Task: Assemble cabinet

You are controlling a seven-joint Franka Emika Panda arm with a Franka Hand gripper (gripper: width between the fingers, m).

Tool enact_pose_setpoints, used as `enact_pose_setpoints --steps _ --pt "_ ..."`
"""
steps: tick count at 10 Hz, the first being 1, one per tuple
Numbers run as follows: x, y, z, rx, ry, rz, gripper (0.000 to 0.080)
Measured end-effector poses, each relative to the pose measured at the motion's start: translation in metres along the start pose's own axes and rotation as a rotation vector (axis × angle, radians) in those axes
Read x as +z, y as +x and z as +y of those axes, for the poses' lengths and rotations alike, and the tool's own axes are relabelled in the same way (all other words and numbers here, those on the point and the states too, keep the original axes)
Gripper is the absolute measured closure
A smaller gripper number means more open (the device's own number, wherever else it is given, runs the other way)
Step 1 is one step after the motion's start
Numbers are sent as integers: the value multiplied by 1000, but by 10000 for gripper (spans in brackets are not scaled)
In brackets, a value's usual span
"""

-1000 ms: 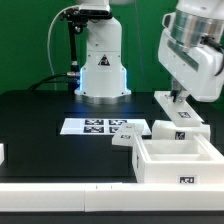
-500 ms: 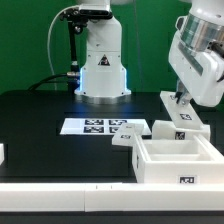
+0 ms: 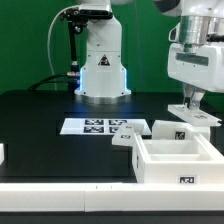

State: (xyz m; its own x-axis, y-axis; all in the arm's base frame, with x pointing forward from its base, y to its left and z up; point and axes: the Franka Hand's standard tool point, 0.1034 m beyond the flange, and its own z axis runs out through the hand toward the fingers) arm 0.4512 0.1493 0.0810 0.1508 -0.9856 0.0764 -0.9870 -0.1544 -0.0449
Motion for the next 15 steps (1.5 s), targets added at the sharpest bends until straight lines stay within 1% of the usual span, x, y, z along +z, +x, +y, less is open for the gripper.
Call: enact_pose_setpoints --steps 2,3,4,5,6,7,10,11,12,13,14,15 --pt "1 -1 1 8 -9 -23 737" --pt "3 7 3 68 -23 -47 737" --pt "5 15 10 115 -69 -55 737" --pt "7 21 19 133 -124 -49 737" --pt "9 31 19 141 -129 -41 737" --pt "11 34 18 118 -115 -41 737" --pt "12 31 19 112 -118 -48 737" --pt "12 32 20 94 -136 -49 737" --pt "11 37 16 69 -196 -51 737" --pt "9 42 7 75 -230 -47 737" --pt "8 44 1 89 -232 -43 737" --pt "9 42 -1 96 -201 -39 737"
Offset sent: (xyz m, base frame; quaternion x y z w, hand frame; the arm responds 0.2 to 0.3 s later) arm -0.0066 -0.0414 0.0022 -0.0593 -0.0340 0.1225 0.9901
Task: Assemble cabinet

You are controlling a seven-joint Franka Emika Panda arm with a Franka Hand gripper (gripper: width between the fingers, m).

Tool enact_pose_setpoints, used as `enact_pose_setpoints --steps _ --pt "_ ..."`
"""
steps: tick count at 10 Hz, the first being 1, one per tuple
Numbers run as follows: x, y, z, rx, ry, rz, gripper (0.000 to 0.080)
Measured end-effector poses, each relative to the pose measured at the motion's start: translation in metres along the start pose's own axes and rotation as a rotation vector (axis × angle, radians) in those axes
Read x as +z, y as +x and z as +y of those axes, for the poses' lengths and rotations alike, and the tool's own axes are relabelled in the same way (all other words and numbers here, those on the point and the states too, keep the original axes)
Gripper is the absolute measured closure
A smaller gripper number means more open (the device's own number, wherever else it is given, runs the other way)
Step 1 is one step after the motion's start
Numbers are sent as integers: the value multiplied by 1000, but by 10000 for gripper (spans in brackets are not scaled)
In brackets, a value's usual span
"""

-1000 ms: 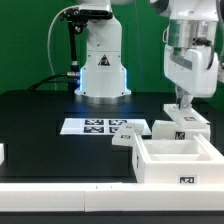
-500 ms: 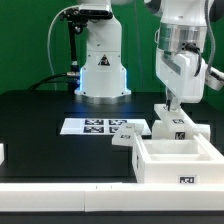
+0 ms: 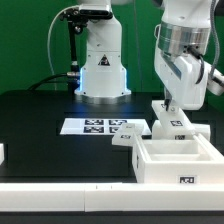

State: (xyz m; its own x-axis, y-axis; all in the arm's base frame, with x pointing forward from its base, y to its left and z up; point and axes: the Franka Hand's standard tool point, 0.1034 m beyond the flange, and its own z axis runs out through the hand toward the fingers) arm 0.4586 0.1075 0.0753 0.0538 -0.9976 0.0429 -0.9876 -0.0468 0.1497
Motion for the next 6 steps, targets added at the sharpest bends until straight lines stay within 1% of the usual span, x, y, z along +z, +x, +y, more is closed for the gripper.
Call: enact_pose_setpoints --steps 1,4,5,6 --pt "2 -1 2 -14 -6 2 737" --pt "5 -7 3 -20 -10 12 737" --pt "7 -13 5 -5 -13 32 737" --pt "10 -22 6 -17 -15 85 737"
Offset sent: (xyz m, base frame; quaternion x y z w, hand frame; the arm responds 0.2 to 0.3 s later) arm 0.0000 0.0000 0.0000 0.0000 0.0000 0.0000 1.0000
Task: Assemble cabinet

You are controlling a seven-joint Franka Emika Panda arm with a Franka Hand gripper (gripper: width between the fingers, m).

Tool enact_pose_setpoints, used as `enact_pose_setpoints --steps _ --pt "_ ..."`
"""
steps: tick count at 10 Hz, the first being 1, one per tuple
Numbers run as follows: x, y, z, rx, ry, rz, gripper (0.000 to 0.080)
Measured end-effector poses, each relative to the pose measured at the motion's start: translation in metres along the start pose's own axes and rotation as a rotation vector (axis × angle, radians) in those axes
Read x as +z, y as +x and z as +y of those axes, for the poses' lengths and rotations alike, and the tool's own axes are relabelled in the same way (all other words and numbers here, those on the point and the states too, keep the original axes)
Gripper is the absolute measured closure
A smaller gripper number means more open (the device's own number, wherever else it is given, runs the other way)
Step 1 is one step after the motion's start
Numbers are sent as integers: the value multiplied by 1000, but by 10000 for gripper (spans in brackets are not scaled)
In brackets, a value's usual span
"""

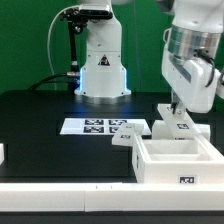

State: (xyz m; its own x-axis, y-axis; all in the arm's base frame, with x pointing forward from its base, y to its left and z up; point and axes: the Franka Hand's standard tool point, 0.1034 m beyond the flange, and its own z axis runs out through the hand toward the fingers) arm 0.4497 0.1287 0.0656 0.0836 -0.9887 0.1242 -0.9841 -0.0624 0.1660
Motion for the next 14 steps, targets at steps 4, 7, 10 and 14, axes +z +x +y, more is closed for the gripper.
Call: enact_pose_setpoints --steps 4,7,10,14 --pt "8 -30 7 -41 -18 91 736" --pt "-12 -28 0 -40 39 46 736" --pt "-19 -27 0 -70 269 -26 735" --pt "-13 -24 2 -24 259 -76 735"
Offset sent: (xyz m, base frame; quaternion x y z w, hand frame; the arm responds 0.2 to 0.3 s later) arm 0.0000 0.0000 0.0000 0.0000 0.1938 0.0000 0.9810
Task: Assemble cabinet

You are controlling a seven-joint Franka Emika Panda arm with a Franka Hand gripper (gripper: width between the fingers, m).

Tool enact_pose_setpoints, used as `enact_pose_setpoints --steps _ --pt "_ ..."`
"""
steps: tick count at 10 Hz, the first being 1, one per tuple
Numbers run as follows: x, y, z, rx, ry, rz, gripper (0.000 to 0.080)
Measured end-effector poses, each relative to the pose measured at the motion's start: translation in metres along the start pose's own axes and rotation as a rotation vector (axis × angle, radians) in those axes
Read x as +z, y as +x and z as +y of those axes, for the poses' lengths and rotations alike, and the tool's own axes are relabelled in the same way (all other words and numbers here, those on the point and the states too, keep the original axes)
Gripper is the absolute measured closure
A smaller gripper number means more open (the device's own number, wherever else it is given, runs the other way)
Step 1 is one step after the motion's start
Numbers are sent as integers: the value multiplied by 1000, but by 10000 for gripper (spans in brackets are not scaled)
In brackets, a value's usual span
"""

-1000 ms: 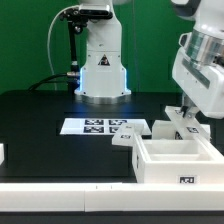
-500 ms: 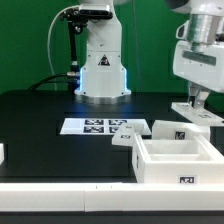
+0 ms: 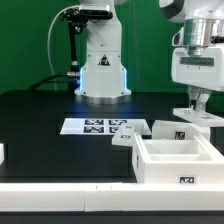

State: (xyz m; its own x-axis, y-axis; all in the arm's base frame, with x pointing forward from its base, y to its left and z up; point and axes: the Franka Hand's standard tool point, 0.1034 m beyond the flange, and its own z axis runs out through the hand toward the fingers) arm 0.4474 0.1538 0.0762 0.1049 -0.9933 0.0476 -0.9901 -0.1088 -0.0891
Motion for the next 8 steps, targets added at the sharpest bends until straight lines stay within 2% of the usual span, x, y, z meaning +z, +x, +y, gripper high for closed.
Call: enact_pose_setpoints --steps 2,3,4,6,8 --pt "-3 27 -3 86 -24 -31 735" --pt "-1 40 -4 65 -20 -20 735" --pt "1 49 -5 56 1 -12 735" --pt "2 42 -3 41 -4 -16 735" --pt "4 46 -3 8 -11 -15 735"
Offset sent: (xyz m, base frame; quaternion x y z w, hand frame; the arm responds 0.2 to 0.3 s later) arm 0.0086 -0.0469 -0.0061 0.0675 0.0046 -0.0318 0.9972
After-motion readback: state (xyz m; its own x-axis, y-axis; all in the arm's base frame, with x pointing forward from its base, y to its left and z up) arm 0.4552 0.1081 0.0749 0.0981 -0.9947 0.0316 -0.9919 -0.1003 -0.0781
